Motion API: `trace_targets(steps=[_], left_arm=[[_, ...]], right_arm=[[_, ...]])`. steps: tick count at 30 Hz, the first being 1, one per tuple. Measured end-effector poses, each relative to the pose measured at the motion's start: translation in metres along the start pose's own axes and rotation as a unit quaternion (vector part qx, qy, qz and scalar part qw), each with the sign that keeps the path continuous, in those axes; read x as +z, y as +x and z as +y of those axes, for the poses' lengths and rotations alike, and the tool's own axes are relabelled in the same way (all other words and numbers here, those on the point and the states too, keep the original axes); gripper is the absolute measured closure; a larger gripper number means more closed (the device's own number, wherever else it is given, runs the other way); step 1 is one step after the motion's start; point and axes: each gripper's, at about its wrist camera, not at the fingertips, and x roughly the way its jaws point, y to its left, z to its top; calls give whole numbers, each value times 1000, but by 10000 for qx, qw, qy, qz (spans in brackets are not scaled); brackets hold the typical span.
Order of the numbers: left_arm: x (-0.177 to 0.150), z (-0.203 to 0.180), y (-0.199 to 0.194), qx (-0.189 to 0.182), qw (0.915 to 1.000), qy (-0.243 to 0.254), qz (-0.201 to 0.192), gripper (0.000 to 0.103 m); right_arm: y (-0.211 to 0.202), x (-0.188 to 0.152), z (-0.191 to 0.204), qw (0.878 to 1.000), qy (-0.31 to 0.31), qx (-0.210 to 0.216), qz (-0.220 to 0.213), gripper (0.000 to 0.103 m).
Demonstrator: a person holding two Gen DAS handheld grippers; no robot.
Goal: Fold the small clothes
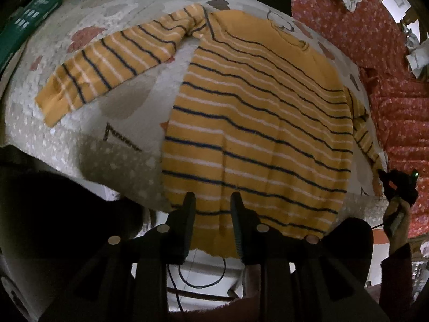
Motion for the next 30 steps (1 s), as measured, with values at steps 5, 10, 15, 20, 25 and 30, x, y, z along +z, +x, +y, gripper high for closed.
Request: trace_targets(steps=[5, 10, 15, 20, 25, 30], left_arm=[[21, 6, 3, 33, 9999, -50, -101, 71], [46, 19, 11, 11, 9996, -234, -140, 68], [71, 15, 27, -29, 9997, -173, -138, 65], [107, 4, 52, -236, 9995, -126, -150, 64], [153, 11, 75, -585, 9972, -404, -229, 64], [189, 36, 94, -731, 9935, -831, -259, 64]], right_arm=[[-48, 48, 2, 9928, 10, -753, -935, 99], [-82, 77, 31, 9833, -144, -995, -1514, 99], [-67, 57, 105, 9883, -856, -358, -1210, 99], [-6, -5, 214, 9819, -1783, 625, -158, 99], [70, -78, 309, 9591, -2263, 1393, 979, 99], [155, -165, 380, 9175, -2895, 1777, 2069, 98]])
